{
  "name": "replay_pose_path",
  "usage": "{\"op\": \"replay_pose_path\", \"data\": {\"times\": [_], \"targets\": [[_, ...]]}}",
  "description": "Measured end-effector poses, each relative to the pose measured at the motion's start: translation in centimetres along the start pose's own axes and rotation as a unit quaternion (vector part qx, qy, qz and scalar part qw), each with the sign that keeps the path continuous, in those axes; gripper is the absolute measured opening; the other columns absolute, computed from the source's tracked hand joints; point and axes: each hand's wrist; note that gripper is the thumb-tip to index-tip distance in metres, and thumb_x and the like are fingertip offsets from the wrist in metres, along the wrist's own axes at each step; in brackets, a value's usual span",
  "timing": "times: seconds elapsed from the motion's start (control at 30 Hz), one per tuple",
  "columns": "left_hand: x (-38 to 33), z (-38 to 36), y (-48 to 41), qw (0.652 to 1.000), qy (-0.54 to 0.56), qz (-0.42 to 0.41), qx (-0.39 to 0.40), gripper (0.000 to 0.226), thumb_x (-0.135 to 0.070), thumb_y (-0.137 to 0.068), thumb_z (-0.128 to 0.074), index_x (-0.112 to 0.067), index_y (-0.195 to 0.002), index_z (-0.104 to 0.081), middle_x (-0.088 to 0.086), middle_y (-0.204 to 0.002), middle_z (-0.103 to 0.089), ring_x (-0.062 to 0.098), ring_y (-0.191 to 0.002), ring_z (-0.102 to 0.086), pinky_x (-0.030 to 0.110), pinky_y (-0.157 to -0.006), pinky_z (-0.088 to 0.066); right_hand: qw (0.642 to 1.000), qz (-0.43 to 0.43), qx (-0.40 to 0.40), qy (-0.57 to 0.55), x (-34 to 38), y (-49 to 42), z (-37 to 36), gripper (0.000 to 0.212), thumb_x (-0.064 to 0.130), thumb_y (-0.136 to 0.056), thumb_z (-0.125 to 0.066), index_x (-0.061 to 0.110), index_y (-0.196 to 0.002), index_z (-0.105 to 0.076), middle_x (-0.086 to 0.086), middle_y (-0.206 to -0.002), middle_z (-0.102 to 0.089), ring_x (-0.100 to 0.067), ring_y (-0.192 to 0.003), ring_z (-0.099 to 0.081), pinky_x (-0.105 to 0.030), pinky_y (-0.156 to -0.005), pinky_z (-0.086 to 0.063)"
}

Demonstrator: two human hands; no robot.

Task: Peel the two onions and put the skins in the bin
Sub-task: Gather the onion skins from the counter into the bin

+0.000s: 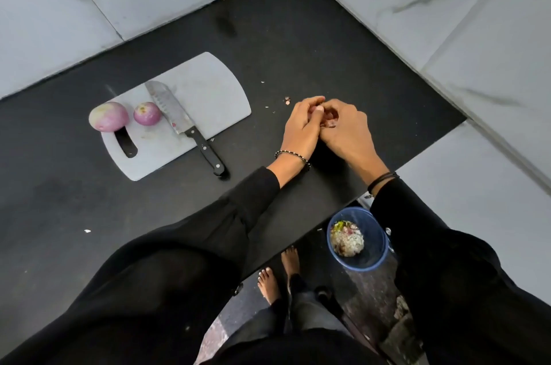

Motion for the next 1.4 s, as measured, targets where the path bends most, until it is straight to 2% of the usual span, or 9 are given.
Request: {"op": "replay_pose_path", "data": {"times": [0.1, 0.23, 0.37, 0.57, 0.9, 1.03, 1.13, 1.23, 1.4], "targets": [[-0.3, -0.9, 0.2, 0.999, 0.033, 0.028, 0.001, 0.026, -0.02, -0.098, -0.049, -0.02, -0.119, -0.064, 0.005, -0.12, -0.062, 0.016, -0.11, -0.063, 0.039, -0.103, -0.048, 1.0, -0.012, -0.004, -0.007, -0.2, 0.3, 0.9, 0.026, 0.017, -0.087, -0.068, 0.02, -0.112, -0.073, 0.002, -0.096, -0.074, -0.01, -0.091, -0.069, -0.023, -0.077, -0.056], [-1.0, -3.0, 1.0, 0.998, 0.06, 0.03, 0.017, 0.023, -0.028, -0.092, -0.049, -0.031, -0.108, -0.065, 0.004, -0.118, -0.062, 0.02, -0.108, -0.064, 0.044, -0.102, -0.048, 1.0, -0.018, -0.023, 0.005, -1.1, 1.2, 2.9, 0.025, 0.017, -0.088, -0.069, 0.021, -0.113, -0.073, 0.005, -0.098, -0.074, -0.007, -0.092, -0.068, -0.01, -0.072, -0.048], [-1.8, -5.8, 2.3, 0.997, 0.062, 0.024, 0.045, 0.022, -0.028, -0.092, -0.048, -0.03, -0.107, -0.064, 0.003, -0.118, -0.059, 0.022, -0.108, -0.063, 0.045, -0.1, -0.049, 0.997, -0.044, -0.056, -0.008, -2.6, 3.1, 5.1, 0.025, 0.016, -0.088, -0.069, 0.021, -0.112, -0.073, 0.005, -0.099, -0.074, -0.008, -0.094, -0.068, -0.017, -0.079, -0.052], [-2.1, -9.3, 4.9, 0.995, 0.039, 0.019, 0.088, 0.025, -0.017, -0.099, -0.047, -0.016, -0.118, -0.063, 0.005, -0.12, -0.057, 0.02, -0.111, -0.061, 0.038, -0.103, -0.046, 0.993, -0.074, -0.087, -0.027, -4.6, 6.5, 7.8, 0.023, 0.013, -0.088, -0.07, 0.025, -0.108, -0.072, 0.01, -0.095, -0.071, -0.004, -0.091, -0.066, -0.022, -0.082, -0.054], [-0.9, -16.5, 10.4, 0.99, 0.023, 0.028, 0.136, 0.025, -0.015, -0.099, -0.047, -0.017, -0.119, -0.062, 0.001, -0.119, -0.056, 0.017, -0.117, -0.053, 0.038, -0.105, -0.043, 0.976, -0.15, -0.135, -0.085, -10.2, 12.6, 11.3, 0.027, 0.009, -0.086, -0.069, 0.028, -0.106, -0.072, 0.014, -0.093, -0.073, 0.002, -0.091, -0.067, -0.016, -0.076, -0.048], [1.8, -20.1, 11.8, 0.99, 0.024, 0.035, 0.133, 0.022, -0.016, -0.1, -0.046, -0.028, -0.113, -0.058, -0.004, -0.116, -0.055, 0.017, -0.117, -0.052, 0.039, -0.104, -0.043, 0.97, -0.167, -0.126, -0.123, -14.2, 13.8, 11.8, 0.037, 0.004, -0.089, -0.066, 0.039, -0.099, -0.07, 0.017, -0.094, -0.074, 0.004, -0.093, -0.068, -0.02, -0.082, -0.05], [5.0, -22.5, 12.3, 0.989, 0.021, 0.051, 0.137, 0.02, -0.017, -0.099, -0.046, -0.033, -0.107, -0.056, -0.007, -0.113, -0.053, 0.018, -0.115, -0.054, 0.039, -0.102, -0.045, 0.964, -0.192, -0.118, -0.141, -18.3, 14.1, 11.2, 0.035, 0.003, -0.089, -0.067, 0.035, -0.102, -0.071, 0.012, -0.095, -0.076, -0.003, -0.093, -0.071, -0.022, -0.08, -0.05], [8.7, -24.4, 12.5, 0.989, 0.006, 0.078, 0.129, 0.02, -0.015, -0.099, -0.048, -0.033, -0.104, -0.056, -0.01, -0.111, -0.051, 0.016, -0.112, -0.054, 0.033, -0.1, -0.046, 0.962, -0.212, -0.089, -0.148, -22.5, 14.0, 9.6, 0.031, 0.005, -0.09, -0.067, 0.032, -0.106, -0.072, 0.011, -0.096, -0.077, -0.004, -0.094, -0.072, -0.022, -0.081, -0.052], [17.1, -26.3, 12.0, 0.984, -0.016, 0.135, 0.119, 0.018, -0.013, -0.097, -0.052, -0.029, -0.101, -0.059, 0.004, -0.113, -0.06, 0.016, -0.102, -0.06, 0.017, -0.085, -0.049, 0.961, -0.251, -0.023, -0.111, -30.5, 13.2, 5.5, 0.04, 0.001, -0.08, -0.071, 0.034, -0.103, -0.073, 0.01, -0.093, -0.077, -0.009, -0.091, -0.072, -0.033, -0.084, -0.058]]}}
Point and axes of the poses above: each hand's wrist, its own y-axis away from the middle knuckle, its own z-axis out of the back of the hand, x = y × z
